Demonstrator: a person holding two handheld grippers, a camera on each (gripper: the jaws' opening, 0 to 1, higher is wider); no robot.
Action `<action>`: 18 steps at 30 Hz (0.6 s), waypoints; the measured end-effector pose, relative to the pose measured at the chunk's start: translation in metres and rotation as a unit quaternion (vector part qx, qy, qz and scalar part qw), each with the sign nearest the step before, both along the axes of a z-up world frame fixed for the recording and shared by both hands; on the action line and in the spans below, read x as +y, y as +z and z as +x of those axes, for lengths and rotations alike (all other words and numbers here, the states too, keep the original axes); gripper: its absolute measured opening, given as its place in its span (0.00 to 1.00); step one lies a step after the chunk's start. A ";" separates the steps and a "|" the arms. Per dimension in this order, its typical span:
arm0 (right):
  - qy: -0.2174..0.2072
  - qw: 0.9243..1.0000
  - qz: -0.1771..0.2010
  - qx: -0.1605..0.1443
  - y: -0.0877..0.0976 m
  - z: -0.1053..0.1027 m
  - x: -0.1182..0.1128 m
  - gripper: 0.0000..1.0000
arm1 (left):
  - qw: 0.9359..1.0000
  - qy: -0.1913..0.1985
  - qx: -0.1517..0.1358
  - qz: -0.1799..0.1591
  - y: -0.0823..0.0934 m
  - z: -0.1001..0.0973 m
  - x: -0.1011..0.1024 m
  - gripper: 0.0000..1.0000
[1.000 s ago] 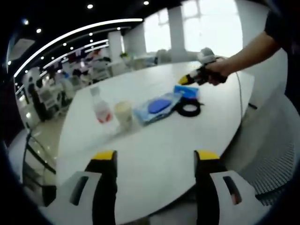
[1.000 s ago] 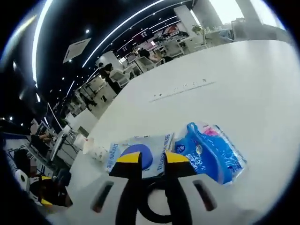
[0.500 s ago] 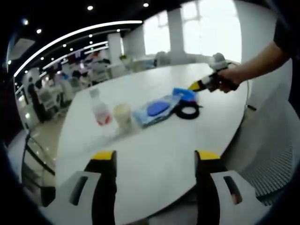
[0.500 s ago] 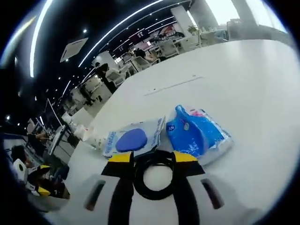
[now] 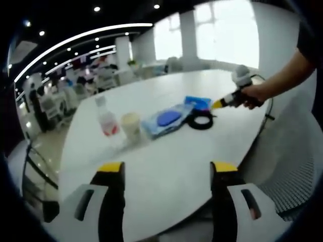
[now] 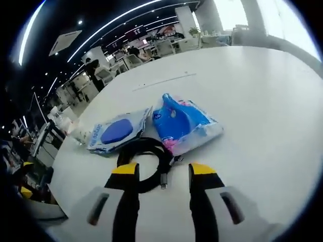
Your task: Arrange the tabletop items into an orderly group along one side of the table until the central work area is clear of visible clutter.
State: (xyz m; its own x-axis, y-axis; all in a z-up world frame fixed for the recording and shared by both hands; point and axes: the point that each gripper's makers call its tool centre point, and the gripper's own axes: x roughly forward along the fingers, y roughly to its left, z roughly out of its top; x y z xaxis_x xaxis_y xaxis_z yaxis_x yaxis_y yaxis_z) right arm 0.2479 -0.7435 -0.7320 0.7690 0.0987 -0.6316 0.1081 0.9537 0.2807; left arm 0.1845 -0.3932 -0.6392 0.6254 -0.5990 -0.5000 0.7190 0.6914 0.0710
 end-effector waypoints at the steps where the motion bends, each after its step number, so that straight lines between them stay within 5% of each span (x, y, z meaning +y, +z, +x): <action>1: 0.000 1.000 -0.001 0.002 -0.001 0.001 0.000 0.39 | 1.000 0.001 0.000 0.000 0.000 0.000 0.000 0.65; 18: -0.003 0.999 -0.030 0.031 -0.027 0.010 0.012 0.34 | 1.000 0.010 -0.001 0.001 0.001 0.002 0.001 0.65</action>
